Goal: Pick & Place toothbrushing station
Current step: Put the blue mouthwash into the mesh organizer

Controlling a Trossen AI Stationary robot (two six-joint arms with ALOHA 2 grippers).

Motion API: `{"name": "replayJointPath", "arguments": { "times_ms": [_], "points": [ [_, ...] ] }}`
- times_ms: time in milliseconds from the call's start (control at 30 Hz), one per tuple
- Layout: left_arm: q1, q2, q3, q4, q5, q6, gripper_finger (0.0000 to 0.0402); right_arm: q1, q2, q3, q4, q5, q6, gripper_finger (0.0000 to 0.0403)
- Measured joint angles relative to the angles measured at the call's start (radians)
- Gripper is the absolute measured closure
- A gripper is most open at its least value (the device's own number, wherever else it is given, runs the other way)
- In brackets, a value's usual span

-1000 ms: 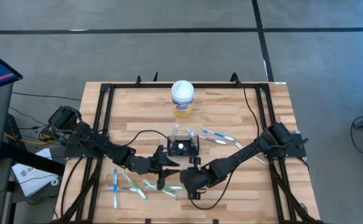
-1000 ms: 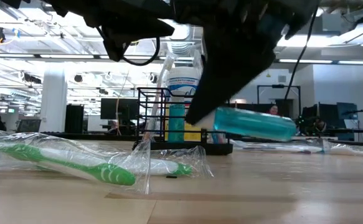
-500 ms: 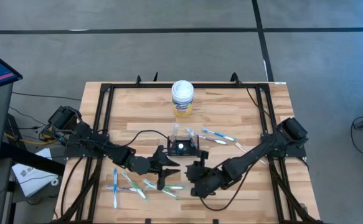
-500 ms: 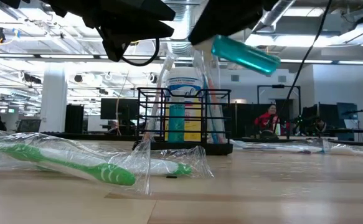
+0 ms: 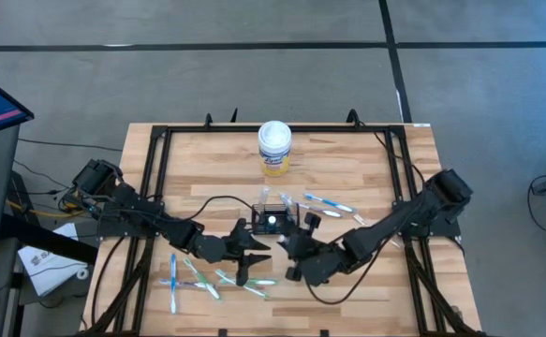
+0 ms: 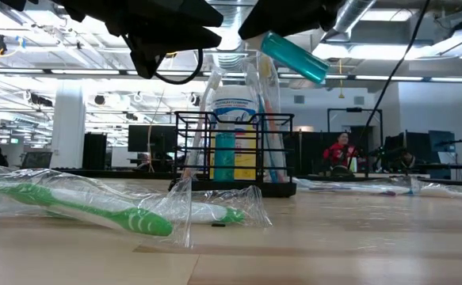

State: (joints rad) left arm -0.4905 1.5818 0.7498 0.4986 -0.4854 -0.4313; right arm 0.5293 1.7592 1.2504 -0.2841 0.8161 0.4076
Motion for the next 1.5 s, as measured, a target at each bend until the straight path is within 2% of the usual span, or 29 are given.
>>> {"name": "replayJointPath", "arguments": {
  "times_ms": [133,500,733,1133,1300,1500],
  "points": [
    [0.000,0.000,0.000,0.000,0.000,0.000,0.0296,-0.007,-0.034,-0.063,0.104,0.006,-0.027,0.0317],
    [0.000,-0.001,0.000,0.000,0.000,0.004,0.0296,-0.028,-0.137,-0.278,0.574,-0.007,-0.206,0.0317],
    [0.000,-0.003,0.000,0.000,0.000,0.003,0.0296,-0.085,-0.136,-0.383,0.836,-0.138,-0.253,0.0317],
    [0.000,-0.003,0.000,0.000,0.001,0.004,0.0296,-0.166,-0.134,-0.567,1.257,-0.255,-0.304,0.0318],
    [0.000,-0.003,0.000,0.000,0.001,0.004,0.0296,-0.183,-0.135,-0.612,1.389,-0.295,-0.330,0.0318],
    [0.001,-0.003,0.000,0.000,0.001,0.004,0.0296,-0.193,-0.134,-0.635,1.423,-0.322,-0.336,0.0318]
  ]
}}
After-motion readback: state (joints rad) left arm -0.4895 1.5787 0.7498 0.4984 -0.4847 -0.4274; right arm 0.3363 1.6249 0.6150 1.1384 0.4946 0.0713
